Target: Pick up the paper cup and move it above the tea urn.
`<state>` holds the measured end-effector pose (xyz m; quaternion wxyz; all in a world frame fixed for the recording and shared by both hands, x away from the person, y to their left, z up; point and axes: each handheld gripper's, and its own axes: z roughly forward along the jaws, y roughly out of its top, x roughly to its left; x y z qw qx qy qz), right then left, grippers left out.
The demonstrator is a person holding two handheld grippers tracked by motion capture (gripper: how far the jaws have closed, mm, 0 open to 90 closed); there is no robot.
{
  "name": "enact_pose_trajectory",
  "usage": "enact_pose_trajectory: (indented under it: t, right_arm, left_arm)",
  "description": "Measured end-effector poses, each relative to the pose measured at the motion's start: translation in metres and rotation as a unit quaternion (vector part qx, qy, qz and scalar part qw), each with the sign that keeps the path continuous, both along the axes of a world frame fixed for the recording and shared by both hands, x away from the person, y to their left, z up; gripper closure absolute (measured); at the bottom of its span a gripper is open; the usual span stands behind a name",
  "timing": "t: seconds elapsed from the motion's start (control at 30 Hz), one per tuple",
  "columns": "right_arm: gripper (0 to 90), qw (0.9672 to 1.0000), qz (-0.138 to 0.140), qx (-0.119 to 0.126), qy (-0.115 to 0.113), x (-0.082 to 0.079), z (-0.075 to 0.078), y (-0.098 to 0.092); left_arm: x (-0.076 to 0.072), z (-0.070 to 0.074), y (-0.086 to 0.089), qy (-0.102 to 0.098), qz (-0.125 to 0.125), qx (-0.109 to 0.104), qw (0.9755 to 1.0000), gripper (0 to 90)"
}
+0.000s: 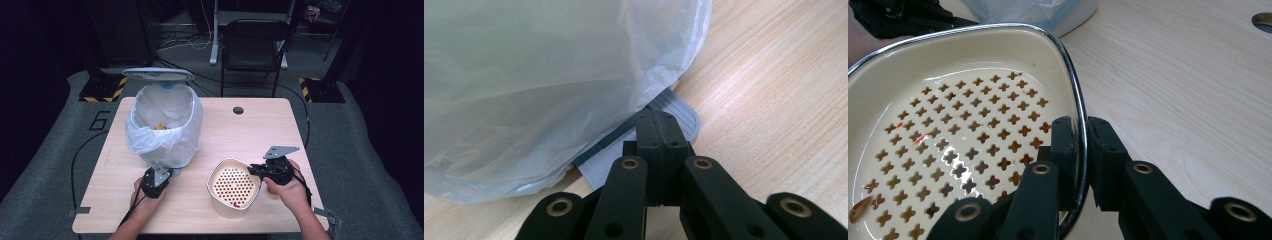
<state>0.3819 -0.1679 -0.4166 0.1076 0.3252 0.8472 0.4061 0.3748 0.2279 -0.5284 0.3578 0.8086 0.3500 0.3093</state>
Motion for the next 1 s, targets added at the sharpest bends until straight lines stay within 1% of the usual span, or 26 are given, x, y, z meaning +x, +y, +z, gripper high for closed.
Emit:
enact_pose_trajectory:
  t: [0.07,0.1,0.13,0.17,0.2,0.23,0.27,0.3,0.33,0.37,0.4,0.43,0.47,0.5,0.53,0.63,0.67,0.7,0.73,0.77,0.8,0.83,0.87,0.9,0.93,1.0]
  right_arm:
    - [80.2,1.0,-0.003,0.001,-0.001,-0.001,0.0,0.0]
    - [77.2,1.0,-0.005,0.004,-0.006,-0.001,0.001,0.0]
    - [68.4,0.9998,-0.01,0.017,-0.009,-0.002,0.005,-0.001]
    - [68.4,0.9998,-0.01,0.017,-0.009,-0.002,0.005,-0.001]
    - [63.6,0.9993,-0.02,0.025,-0.02,-0.004,0.009,-0.004]
    - [63.6,0.9993,-0.02,0.025,-0.02,-0.004,0.009,-0.004]
    - [60.7,0.999,-0.025,0.025,-0.027,-0.005,0.011,-0.005]
    - [56.0,0.9987,-0.03,0.028,-0.031,-0.006,0.013,-0.008]
    - [50.3,0.9978,-0.041,0.032,-0.043,-0.008,0.015,-0.014]
    - [50.3,0.9978,-0.041,0.032,-0.043,-0.008,0.015,-0.014]
    - [48.1,0.9972,-0.049,0.032,-0.048,-0.008,0.016,-0.017]
    - [41.3,0.9959,-0.062,0.034,-0.056,-0.01,0.016,-0.025]
    - [41.3,0.9959,-0.062,0.034,-0.056,-0.01,0.016,-0.025]
    - [40.0,0.995,-0.071,0.034,-0.062,-0.011,0.015,-0.029]
    - [38.2,0.9938,-0.083,0.034,-0.065,-0.014,0.013,-0.037]
    - [36.1,0.9928,-0.091,0.033,-0.071,-0.016,0.009,-0.045]
    - [34.0,0.9918,-0.099,0.035,-0.073,-0.019,0.004,-0.051]
    - [34.0,0.9918,-0.099,0.035,-0.073,-0.019,0.004,-0.051]
    - [29.2,0.9913,-0.104,0.032,-0.073,-0.022,-0.001,-0.056]
    - [29.2,0.9913,-0.104,0.032,-0.073,-0.022,-0.001,-0.056]
    - [24.1,0.9902,-0.112,0.028,-0.079,-0.025,-0.007,-0.059]
    - [24.1,0.9902,-0.112,0.028,-0.079,-0.025,-0.007,-0.059]
    - [19.9,0.9894,-0.118,0.028,-0.08,-0.028,-0.011,-0.062]
    - [19.9,0.9894,-0.118,0.028,-0.08,-0.028,-0.011,-0.062]
    - [16.7,0.9888,-0.123,0.027,-0.08,-0.031,-0.016,-0.065]
    - [14.9,0.9888,-0.123,0.026,-0.08,-0.033,-0.02,-0.067]
  left_arm:
    - [0.0,0.0,0.0,0.0,0.0,0.0,1.0,90.0]
    - [0.0,0.0,0.0,0.0,0.0,0.0,1.0,90.0]
    - [0.0,0.0,0.0,-0.001,-0.001,0.001,1.0,90.0]
    - [0.0,0.0,0.0,-0.001,-0.001,0.001,1.0,90.0]
    - [0.0,0.0,0.0,0.0,-0.001,0.003,1.0,90.0]
    - [0.0,0.0,0.0,0.0,-0.001,0.003,1.0,90.0]
    - [0.0,0.0,0.0,0.0,-0.001,0.002,1.0,90.0]
    - [0.0,0.0,0.0,0.001,-0.002,0.002,1.0,90.0]
    - [0.0,0.0,0.0,-0.001,-0.001,0.002,1.0,90.0]
    - [0.0,0.0,0.0,-0.001,-0.001,0.002,1.0,90.0]
    - [0.0,0.0,0.0,0.0,-0.001,0.001,1.0,90.0]
    - [0.0,0.0,0.0,0.0,0.0,0.001,1.0,90.0]
    - [0.0,0.0,0.0,0.0,0.0,0.001,1.0,90.0]
    - [0.0,0.0,0.0,-0.001,-0.002,0.004,1.0,90.0]
    - [0.0,0.0,0.0,-0.001,-0.001,0.004,1.0,90.0]
    - [0.0,0.0,0.0,-0.001,0.0,0.001,1.0,90.0]
    - [0.0,0.0,0.0,-0.001,-0.002,0.004,1.0,90.0]
    - [0.0,0.0,0.0,-0.001,-0.002,0.004,1.0,90.0]
    - [0.0,0.0,0.0,0.0,-0.001,0.0,1.0,90.0]
    - [0.0,0.0,0.0,0.0,-0.001,0.0,1.0,90.0]
    - [0.0,0.0,0.0,-0.001,0.0,0.001,1.0,90.0]
    - [0.0,0.0,0.0,-0.001,0.0,0.001,1.0,90.0]
    - [0.0,0.0,0.0,-0.002,0.0,0.001,1.0,90.0]
    - [0.0,0.0,0.0,-0.002,0.0,0.001,1.0,90.0]
    - [0.0,0.0,0.0,-0.002,0.0,0.0,1.0,90.0]
    - [0.0,0.0,0.0,-0.001,0.0,0.0,1.0,90.0]
